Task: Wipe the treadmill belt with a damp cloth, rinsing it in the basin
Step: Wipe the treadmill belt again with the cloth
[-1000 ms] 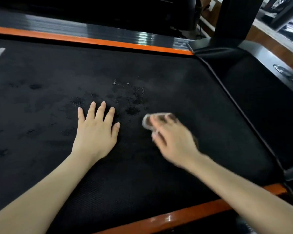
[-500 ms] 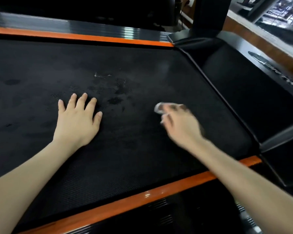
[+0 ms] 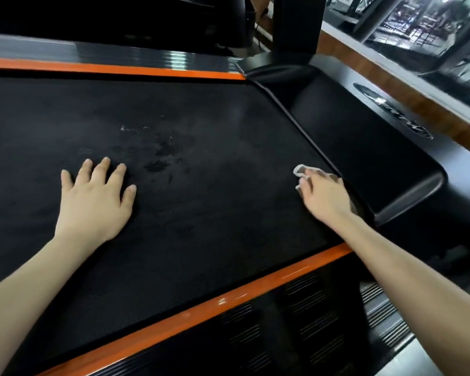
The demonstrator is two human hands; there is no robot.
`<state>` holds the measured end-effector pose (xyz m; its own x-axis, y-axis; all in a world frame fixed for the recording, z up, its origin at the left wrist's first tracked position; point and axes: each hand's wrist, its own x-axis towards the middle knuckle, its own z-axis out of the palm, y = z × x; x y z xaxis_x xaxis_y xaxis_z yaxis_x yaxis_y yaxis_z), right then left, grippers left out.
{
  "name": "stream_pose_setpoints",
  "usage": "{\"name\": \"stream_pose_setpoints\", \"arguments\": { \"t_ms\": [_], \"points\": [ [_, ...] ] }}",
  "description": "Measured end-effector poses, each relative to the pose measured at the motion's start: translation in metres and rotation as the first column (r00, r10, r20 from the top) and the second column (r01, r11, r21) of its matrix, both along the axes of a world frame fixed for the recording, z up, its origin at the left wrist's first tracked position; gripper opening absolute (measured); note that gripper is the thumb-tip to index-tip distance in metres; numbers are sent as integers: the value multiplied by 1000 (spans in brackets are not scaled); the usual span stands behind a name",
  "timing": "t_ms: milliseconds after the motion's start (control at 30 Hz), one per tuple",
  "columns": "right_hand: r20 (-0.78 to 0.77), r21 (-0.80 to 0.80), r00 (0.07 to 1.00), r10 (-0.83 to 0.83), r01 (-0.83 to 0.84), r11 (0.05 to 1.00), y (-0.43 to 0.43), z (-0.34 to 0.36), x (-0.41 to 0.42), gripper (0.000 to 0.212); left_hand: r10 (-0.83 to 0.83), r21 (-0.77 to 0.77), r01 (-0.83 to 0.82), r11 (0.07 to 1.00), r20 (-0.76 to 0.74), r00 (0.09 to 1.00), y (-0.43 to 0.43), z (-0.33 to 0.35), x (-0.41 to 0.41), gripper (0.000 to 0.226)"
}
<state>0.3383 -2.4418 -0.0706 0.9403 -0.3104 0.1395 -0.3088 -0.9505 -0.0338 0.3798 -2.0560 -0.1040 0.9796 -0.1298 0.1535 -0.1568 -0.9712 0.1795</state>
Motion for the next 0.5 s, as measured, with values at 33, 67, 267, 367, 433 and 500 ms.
{"name": "stream_pose_setpoints", "arguments": {
  "t_ms": [33,67,267,367,433,500],
  "points": [
    [-14,-4,998,66,-66,998,14,-1,-9,37,2,0,-2,1000,0,1000,0,0,0,53],
    [-53,6,987,155,-155,988,27,1,-21,38,4,0,-4,1000,-1,1000,0,0,1,53],
    [-82,3,967,242,-243,970,8,13,-27,39,-6,7,6,1000,-5,1000,1,-2,0,55],
    [-30,119,999,34,-30,992,-16,16,13,40,-7,34,7,999,-16,1000,0,0,0,57],
    [-38,270,999,-4,15,963,-25,19,22,47,0,42,1,999,-22,1000,-1,1,-1,57],
    [-59,313,995,80,-58,948,-15,22,10,46,2,45,0,999,-32,999,-1,2,1,57]
  ]
}}
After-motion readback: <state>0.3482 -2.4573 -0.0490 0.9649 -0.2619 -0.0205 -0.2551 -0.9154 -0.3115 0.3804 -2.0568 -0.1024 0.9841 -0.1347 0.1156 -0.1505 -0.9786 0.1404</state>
